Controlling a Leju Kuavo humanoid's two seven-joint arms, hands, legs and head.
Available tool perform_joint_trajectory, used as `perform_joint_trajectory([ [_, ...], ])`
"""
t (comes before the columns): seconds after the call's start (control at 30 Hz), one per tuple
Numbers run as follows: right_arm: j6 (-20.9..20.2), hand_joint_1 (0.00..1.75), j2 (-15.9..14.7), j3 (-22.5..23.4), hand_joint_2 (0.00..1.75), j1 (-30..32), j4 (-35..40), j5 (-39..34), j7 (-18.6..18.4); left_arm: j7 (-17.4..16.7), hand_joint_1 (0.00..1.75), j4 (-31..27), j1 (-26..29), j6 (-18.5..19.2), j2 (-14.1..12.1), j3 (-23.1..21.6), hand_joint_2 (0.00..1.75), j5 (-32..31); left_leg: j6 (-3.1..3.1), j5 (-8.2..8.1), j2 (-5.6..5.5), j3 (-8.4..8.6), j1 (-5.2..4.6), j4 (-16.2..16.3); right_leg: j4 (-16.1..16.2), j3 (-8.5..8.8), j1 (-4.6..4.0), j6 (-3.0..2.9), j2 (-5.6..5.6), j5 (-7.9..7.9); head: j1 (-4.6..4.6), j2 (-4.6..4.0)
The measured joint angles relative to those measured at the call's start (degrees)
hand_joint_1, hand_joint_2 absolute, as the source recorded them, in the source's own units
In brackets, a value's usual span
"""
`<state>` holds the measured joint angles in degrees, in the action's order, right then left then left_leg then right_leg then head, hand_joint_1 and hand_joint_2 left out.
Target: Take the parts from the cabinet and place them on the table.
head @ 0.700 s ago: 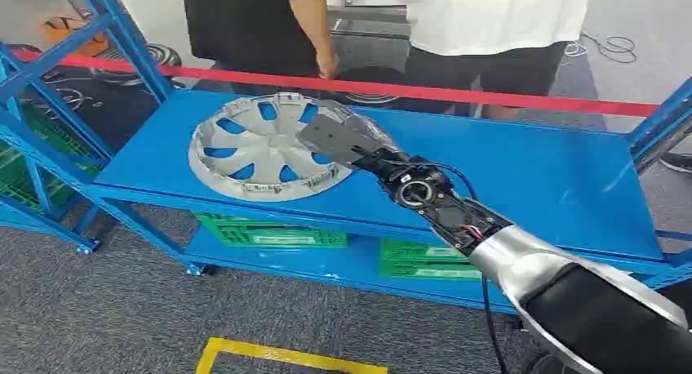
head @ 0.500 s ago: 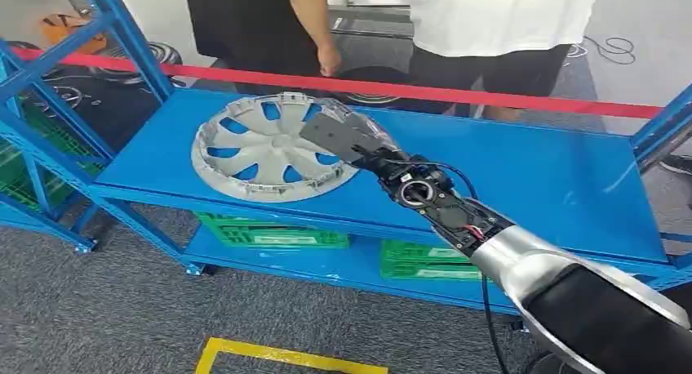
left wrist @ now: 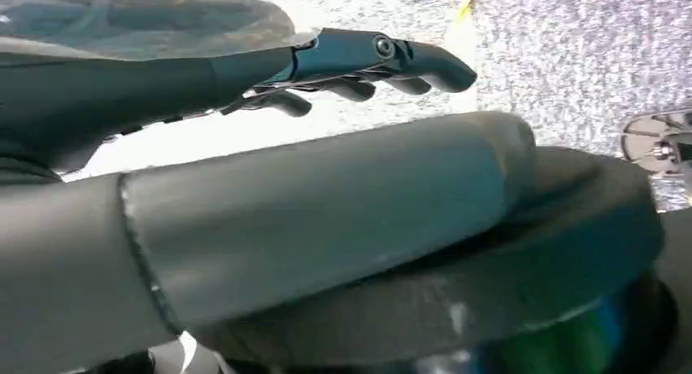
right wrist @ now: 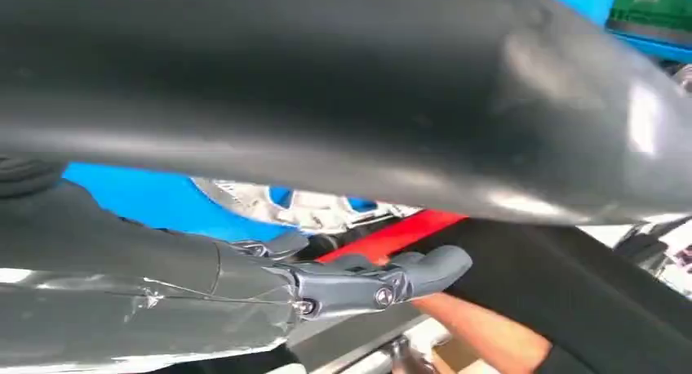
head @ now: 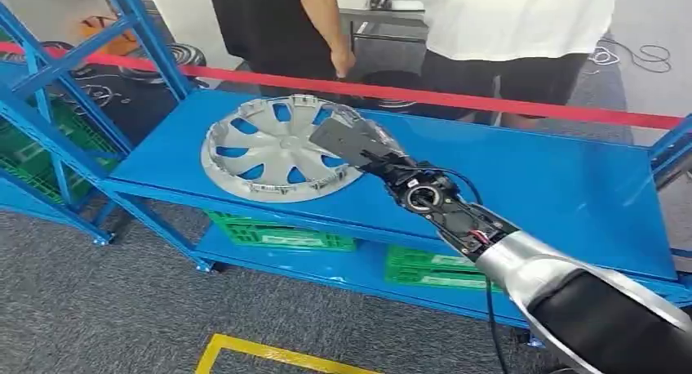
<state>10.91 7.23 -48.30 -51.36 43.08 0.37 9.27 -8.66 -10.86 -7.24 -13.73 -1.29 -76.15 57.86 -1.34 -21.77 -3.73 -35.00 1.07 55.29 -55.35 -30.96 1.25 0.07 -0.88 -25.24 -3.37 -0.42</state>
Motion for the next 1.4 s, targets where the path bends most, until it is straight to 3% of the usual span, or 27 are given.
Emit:
perform_joint_trajectory([
  [0.03,0.0,0.00,0.0,0.0,0.00,0.0,0.1,0.0,0.0,0.0,0.00,0.0,-0.1,0.0,0.0,0.0,0.00,0.0,-0.20,-1.92,1.64,-1.33,-0.15,2.7,0.0,-0.07,-0.02,-0.35,0.24,0.04,-0.20,0.00],
  [0.07,0.0,0.00,0.0,0.1,0.00,0.0,0.1,0.0,0.0,0.0,0.00,0.0,-0.2,0.0,0.0,0.0,0.00,0.0,-0.44,-4.47,2.45,-3.56,-0.12,7.5,0.0,-0.11,-0.16,-0.50,0.81,0.02,-0.20,0.00],
  [0.13,0.0,0.00,-0.1,0.1,0.00,0.2,0.1,0.0,0.0,0.0,0.00,0.0,-0.2,0.0,-0.1,0.0,0.00,0.0,-0.76,-8.15,2.89,-7.98,-0.12,17.0,0.0,-0.21,-0.40,-0.64,1.97,-0.05,-0.20,0.00],
  [0.17,0.0,0.00,-0.1,0.1,0.00,0.3,0.1,0.0,0.0,0.0,0.00,0.0,-0.2,0.0,-0.1,0.0,0.00,0.0,-0.74,-8.33,2.91,-8.77,-0.13,18.7,0.0,-0.21,-0.50,-0.67,2.55,-0.08,-0.20,0.00],
  [0.2,0.0,0.00,-0.1,0.1,0.00,0.4,0.1,0.0,-0.1,0.0,0.00,0.0,-0.2,0.0,-0.2,0.0,0.00,0.0,-0.63,-7.31,2.99,-8.11,-0.14,17.5,0.0,-0.20,-0.57,-0.71,3.13,-0.14,-0.18,0.00],
  [0.27,0.1,0.00,-0.1,0.1,0.00,0.4,0.1,0.0,-0.2,0.0,0.00,0.0,-0.2,-0.1,-0.3,0.0,0.00,0.0,-0.10,-2.74,3.87,-2.84,-0.22,7.6,0.0,-0.03,-0.67,-0.60,4.19,-0.32,-0.20,0.00],
  [0.3,0.1,0.00,-0.1,0.1,0.00,0.4,0.1,0.1,-0.1,0.0,0.00,0.0,-0.2,-0.1,-0.3,0.0,0.00,0.0,0.30,-0.90,5.96,0.13,-0.42,2.4,0.0,0.17,-0.77,-0.42,4.58,-0.46,-0.20,0.00],
  [0.33,0.1,0.00,-0.1,0.1,0.00,0.4,0.1,0.1,0.1,0.0,0.00,0.0,-0.3,-0.1,-0.3,0.0,0.00,0.0,0.75,-1.41,8.53,1.29,-1.06,-0.4,-0.1,0.18,-1.19,-0.10,4.96,-0.67,-0.20,0.00],
  [0.37,0.1,0.00,-0.2,0.2,0.00,0.3,0.1,0.2,0.2,0.0,0.00,0.0,-0.4,-0.1,-0.3,0.0,0.00,0.0,1.06,-1.01,7.22,1.20,-1.12,-0.4,-0.1,0.20,-1.31,0.16,5.27,-0.76,-0.06,0.00],
  [0.47,0.1,0.00,-0.2,0.3,0.00,0.3,0.1,0.3,0.3,0.0,0.00,0.0,-0.3,-0.1,-0.3,0.0,0.00,0.2,1.69,-1.02,5.43,1.04,-1.08,-0.5,0.2,0.68,-1.33,0.97,6.85,-1.20,-0.07,0.00],
  [0.5,0.1,0.00,-0.2,0.4,0.00,0.3,0.1,0.5,0.3,0.0,0.00,0.0,-0.3,-0.2,-0.2,0.0,0.00,0.2,1.97,-0.80,4.99,1.38,-0.65,-1.0,-0.3,0.63,-1.01,1.36,6.16,-1.70,-0.04,0.00],
  [0.53,0.1,0.00,-0.2,0.4,0.00,0.3,0.1,0.6,0.4,0.0,0.00,0.0,-0.3,-0.2,-0.2,0.0,0.00,0.2,2.22,-0.75,4.69,1.42,-0.67,-1.0,-2.6,-0.20,-0.83,1.59,3.65,-3.31,-0.07,0.00],
  [0.57,0.1,0.00,-0.2,0.5,0.00,0.3,0.0,0.7,0.5,0.0,0.00,0.0,-0.3,-0.3,-0.3,0.0,0.00,0.2,2.52,-0.75,4.39,1.41,-0.67,-1.0,-7.1,-2.32,-0.82,1.71,2.15,-5.73,0.04,0.00],
  [0.63,0.0,0.00,-0.3,0.5,0.00,0.7,-0.2,1.0,0.5,0.0,0.00,0.0,-0.4,-0.4,-0.3,0.0,0.00,0.2,2.67,-0.85,3.53,1.42,-0.72,-1.0,-17.1,-7.25,-0.80,1.94,1.17,-9.57,0.04,0.00],
  [0.67,-0.1,0.00,-0.3,0.5,0.00,0.9,-0.3,1.0,0.5,0.0,0.00,0.0,-0.4,-0.4,-0.3,0.0,0.00,0.2,2.67,-0.86,3.07,1.44,-0.73,-1.0,-19.4,-8.65,-0.80,1.98,1.10,-9.76,0.04,0.00],
  [0.7,-0.3,0.00,-0.3,0.5,0.00,1.1,-0.5,1.1,0.5,0.0,0.00,0.0,-0.4,-0.4,-0.3,-0.1,0.00,0.2,2.67,-0.87,2.61,1.52,-0.72,-1.0,-18.7,-8.66,-0.78,1.95,1.10,-8.51,0.06,0.00],
  [0.73,-0.3,0.00,-0.4,0.5,0.00,1.1,-0.6,1.2,0.5,0.0,0.00,0.0,-0.4,-0.4,-0.3,-0.1,0.00,0.2,2.64,-0.89,2.15,1.58,-0.71,-0.9,-15.2,-7.38,-0.75,1.80,1.10,-6.03,0.04,0.00],
  [0.8,-0.5,0.00,-0.4,0.6,0.00,1.0,-0.6,1.2,0.4,0.1,0.00,0.0,-0.4,-0.4,-0.3,-0.2,0.00,0.2,2.34,-1.10,1.56,1.81,-0.70,-0.7,-4.2,-2.68,-0.73,1.36,0.86,-0.19,0.04,0.00],
  [0.83,-0.5,0.00,-0.4,0.6,0.00,0.9,-0.7,1.2,0.1,0.1,0.00,0.0,-0.5,-0.4,-0.3,-0.2,0.00,0.2,2.12,-1.22,1.44,1.72,-0.86,-0.6,-0.8,-1.41,-0.79,1.09,0.26,0.36,0.04,0.00],
  [0.87,-0.5,0.00,-0.4,0.6,0.00,0.9,-0.7,1.2,-0.3,0.1,0.00,0.0,-0.6,-0.4,-0.3,-0.4,0.00,0.2,1.90,-1.27,1.29,1.52,-1.07,-0.2,-0.3,-1.19,-0.88,0.86,0.33,0.36,0.04,0.00],
  [0.9,-0.5,0.00,-0.4,0.6,1.75,1.0,-0.8,1.2,-0.8,0.1,0.00,0.0,-0.7,-0.3,-0.4,-0.6,0.00,0.2,1.93,-1.42,1.27,1.38,-1.10,-0.1,0.0,-1.16,-0.78,0.92,0.38,0.56,0.04,0.00],
  [0.93,-0.4,0.00,-0.4,0.7,1.75,1.0,-1.0,1.2,-1.2,0.1,0.00,0.0,-0.7,-0.3,-0.5,-0.7,0.00,0.2,2.52,-1.33,1.29,1.37,-1.11,-0.2,0.0,-1.17,-0.91,1.04,0.43,0.56,0.04,0.00],
  [1.07,-0.2,0.00,-0.4,0.7,1.75,1.0,-1.7,2.1,-2.9,0.1,0.00,0.0,-0.8,-0.1,-0.6,-1.0,0.00,0.2,2.04,-1.13,1.40,1.69,-1.00,-0.7,0.0,-1.24,-1.09,0.72,0.23,0.67,0.02,0.00],
  [1.3,5.9,0.00,-1.2,-0.4,1.75,0.1,-5.9,13.4,-14.1,-0.2,0.00,0.0,-0.9,0.1,-0.9,-1.5,0.00,0.2,1.43,-0.97,1.40,1.75,-0.88,-1.0,0.0,-1.29,-1.24,0.32,0.24,0.64,0.02,0.00],
  [1.4,5.1,0.00,-2.4,-1.1,1.75,-0.5,-7.2,17.9,-17.3,-0.2,0.00,0.0,-0.9,0.4,-1.1,-1.8,0.00,0.0,1.37,-0.98,1.41,1.74,-0.88,-1.0,0.0,-1.27,-1.23,0.32,0.24,0.64,0.04,0.00],
])
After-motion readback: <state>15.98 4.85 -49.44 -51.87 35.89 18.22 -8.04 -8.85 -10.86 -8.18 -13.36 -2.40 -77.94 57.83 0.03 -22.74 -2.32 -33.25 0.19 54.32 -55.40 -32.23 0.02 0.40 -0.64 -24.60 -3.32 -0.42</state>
